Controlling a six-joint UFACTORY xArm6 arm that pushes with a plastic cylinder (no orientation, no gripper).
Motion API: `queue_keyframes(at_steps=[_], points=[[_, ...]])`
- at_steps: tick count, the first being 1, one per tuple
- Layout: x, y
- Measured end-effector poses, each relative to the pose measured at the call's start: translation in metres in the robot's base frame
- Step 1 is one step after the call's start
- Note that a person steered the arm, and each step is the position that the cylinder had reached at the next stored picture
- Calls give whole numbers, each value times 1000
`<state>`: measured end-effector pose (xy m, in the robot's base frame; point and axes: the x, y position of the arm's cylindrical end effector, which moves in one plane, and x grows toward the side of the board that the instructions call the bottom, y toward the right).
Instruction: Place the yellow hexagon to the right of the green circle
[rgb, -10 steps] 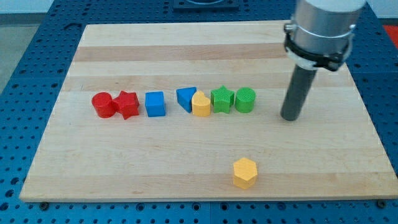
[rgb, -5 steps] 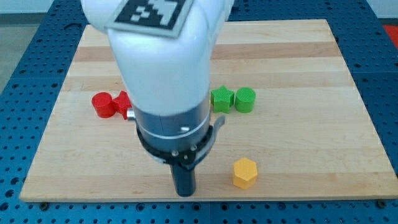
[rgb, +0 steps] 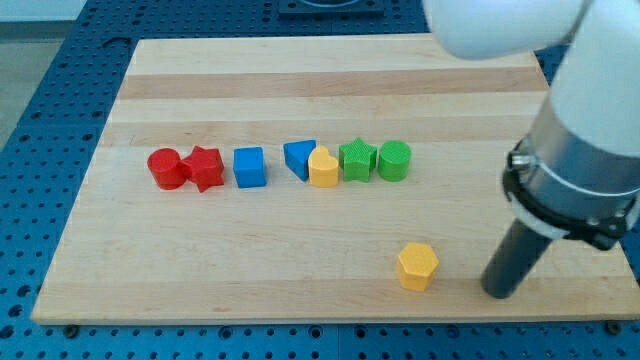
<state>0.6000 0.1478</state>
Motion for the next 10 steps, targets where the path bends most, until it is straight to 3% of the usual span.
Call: queue_keyframes(at_steps=[2, 3, 4, 5, 6, 7, 10], points=[[6, -66], [-32, -65], [-35, -64], [-9, -78], [-6, -130], [-37, -133], [-59, -11]])
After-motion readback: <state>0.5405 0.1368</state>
